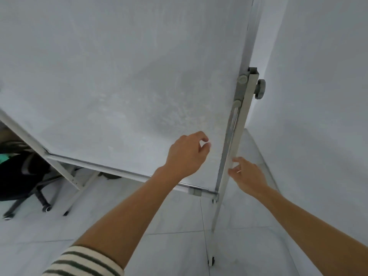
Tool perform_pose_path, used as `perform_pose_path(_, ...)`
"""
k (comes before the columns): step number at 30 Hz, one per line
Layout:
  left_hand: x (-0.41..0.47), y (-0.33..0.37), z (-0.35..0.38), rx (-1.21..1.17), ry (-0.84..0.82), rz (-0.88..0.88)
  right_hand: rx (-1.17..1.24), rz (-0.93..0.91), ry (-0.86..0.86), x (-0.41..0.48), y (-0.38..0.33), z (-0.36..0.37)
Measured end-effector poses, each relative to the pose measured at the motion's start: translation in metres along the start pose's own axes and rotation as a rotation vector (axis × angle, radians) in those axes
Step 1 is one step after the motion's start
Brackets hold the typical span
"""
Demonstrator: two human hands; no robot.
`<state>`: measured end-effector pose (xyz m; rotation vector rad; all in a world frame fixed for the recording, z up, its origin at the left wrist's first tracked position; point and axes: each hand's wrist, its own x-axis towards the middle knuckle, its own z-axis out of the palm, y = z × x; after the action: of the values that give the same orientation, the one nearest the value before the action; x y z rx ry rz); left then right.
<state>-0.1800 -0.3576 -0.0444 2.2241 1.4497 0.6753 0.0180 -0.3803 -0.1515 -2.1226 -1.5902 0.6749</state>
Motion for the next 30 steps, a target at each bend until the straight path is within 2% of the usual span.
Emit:
perform_pose_path(4,-0.057,-0.076,-0.028,-0.021,0.001,-0.167,0.112,-0.040,-0.082,-0.032,-0.018,0.046)
perform_pose_path(9,-0.148,-0.190,-0.077,-0.094,0.006,-0.389,0.202,-0.114,-0.188,-0.055,-0.083,0.115)
perform_pose_path(14,-0.237,-0.293,-0.131,-0.157,0.084,-0.600,0.313,-0.150,-0.307,-0.072,-0.159,0.195)
perform_pose_path(18,-0.287,-0.344,-0.161,-0.251,0.169,-0.776,0.338,-0.191,-0.400,-0.079,-0.213,0.240)
perform_pose_path(24,-0.314,-0.406,-0.184,-0.355,0.310,-0.961,0.277,-0.232,-0.521,-0.047,-0.283,0.290)
perform_pose_path(30,-0.294,-0.480,-0.222,-0.397,0.414,-1.115,0.256,-0.319,-0.606,0.029,-0.374,0.356)
